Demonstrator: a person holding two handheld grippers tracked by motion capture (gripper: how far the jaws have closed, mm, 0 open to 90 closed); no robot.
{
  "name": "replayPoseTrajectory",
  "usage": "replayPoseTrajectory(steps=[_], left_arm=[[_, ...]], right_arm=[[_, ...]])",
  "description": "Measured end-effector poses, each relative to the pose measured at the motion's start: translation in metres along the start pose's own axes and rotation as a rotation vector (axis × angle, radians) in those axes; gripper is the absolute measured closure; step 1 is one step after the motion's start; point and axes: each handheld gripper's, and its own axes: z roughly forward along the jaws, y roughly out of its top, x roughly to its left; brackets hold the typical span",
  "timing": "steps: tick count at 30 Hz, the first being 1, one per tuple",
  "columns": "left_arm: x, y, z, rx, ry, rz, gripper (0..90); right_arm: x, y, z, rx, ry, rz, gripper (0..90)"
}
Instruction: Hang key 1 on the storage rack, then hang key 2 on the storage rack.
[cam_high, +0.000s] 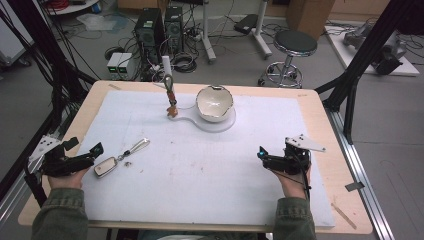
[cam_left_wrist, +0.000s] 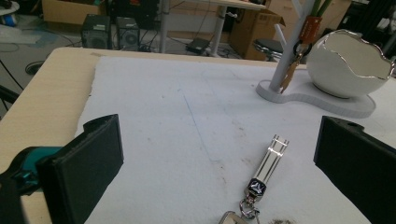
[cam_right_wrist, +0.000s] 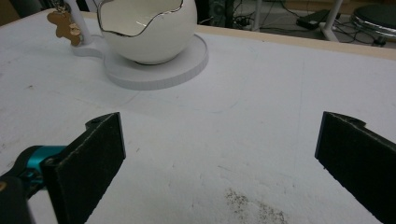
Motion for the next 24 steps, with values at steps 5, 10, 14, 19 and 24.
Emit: replayPoseTrajectory(steps=[5,10,14,19,24], left_arm=[[0.0,0.0,0.0,0.001,-0.001,0.001,1.7],[0.0,0.0,0.0,0.009,-0.003,0.003,1.7],[0.0,0.0,0.001,0.008,-0.004,0.002,1.7],[-0.001,0.001,0.004,0.022,-0.004,0.023,1.7],[-0.004,0.002,0.007,0.038,-0.012,0.043,1.7]], right_arm=[[-0.001,-0.005,-0.004,-0.011,-0.01,0.005,0.5],[-0.001,-0.011,-0.007,-0.022,-0.017,0.011,0.5],[-0.001,-0.017,-0.012,-0.044,-0.037,0.024,0.5],[0.001,-0.019,-0.018,-0.087,-0.05,0.017,0.5],[0.002,-0.021,-0.02,-0.089,-0.053,0.011,0.5]])
